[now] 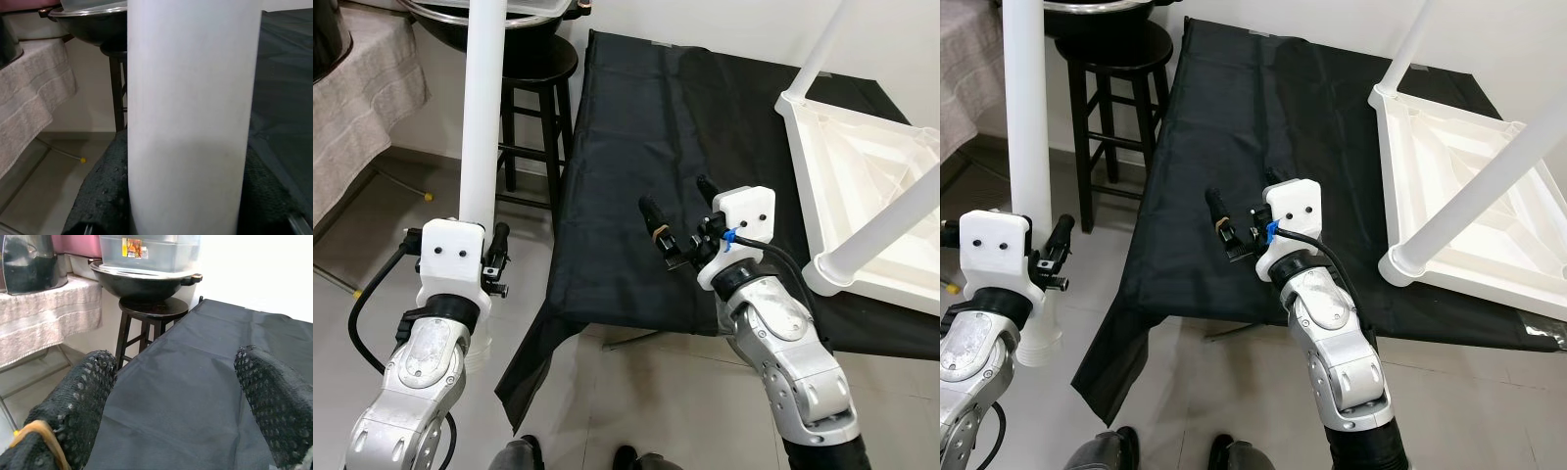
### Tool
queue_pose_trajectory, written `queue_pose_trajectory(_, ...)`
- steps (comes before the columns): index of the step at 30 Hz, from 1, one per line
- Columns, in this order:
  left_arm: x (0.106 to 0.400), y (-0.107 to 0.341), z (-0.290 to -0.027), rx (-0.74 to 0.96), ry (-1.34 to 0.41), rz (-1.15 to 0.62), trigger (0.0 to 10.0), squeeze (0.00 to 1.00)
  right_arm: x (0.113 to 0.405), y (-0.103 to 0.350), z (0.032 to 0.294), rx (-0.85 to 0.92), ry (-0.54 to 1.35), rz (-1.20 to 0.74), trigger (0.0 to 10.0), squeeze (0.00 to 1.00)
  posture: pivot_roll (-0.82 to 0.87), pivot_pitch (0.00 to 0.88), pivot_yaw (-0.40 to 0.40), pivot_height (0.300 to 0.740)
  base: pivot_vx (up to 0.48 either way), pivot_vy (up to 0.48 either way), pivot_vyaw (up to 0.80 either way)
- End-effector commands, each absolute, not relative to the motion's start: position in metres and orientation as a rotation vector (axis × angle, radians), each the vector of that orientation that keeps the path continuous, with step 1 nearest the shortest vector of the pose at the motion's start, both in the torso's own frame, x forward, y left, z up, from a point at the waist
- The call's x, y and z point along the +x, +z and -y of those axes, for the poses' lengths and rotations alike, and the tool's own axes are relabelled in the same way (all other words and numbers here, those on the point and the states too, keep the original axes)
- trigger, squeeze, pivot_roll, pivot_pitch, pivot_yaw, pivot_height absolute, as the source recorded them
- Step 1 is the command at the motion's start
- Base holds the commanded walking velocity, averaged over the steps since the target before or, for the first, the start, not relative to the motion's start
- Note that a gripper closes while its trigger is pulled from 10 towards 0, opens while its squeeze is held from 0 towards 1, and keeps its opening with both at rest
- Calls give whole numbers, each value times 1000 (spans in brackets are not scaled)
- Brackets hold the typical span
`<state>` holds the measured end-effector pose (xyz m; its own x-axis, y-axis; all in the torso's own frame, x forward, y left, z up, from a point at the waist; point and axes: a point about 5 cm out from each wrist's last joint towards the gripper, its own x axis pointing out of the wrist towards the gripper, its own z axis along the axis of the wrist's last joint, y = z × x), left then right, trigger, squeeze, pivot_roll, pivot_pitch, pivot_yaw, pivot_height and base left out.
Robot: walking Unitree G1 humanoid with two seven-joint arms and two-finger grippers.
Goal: Building children table
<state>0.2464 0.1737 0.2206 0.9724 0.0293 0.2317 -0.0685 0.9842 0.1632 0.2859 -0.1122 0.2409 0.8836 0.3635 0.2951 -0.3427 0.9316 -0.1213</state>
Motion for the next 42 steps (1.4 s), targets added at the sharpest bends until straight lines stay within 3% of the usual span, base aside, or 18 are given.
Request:
queue_pose_trajectory(1, 244, 220, -173, 178, 55, 232, 10000, 0, 284, 244, 115, -61, 354, 341, 10000, 0, 100, 187, -132, 740, -255, 0, 0)
queue_pose_trajectory(23, 242, 213, -172, 182, 55, 202, 10000, 0, 284, 239, 115, -61, 335, 324, 10000, 0, 104, 191, -129, 740, -275, 0, 0)
queue_pose_trajectory(42, 241, 212, -172, 191, 64, 197, 10000, 0, 283, 229, 118, -82, 313, 288, 10000, 0, 106, 197, -127, 740, 0, -67, 0)
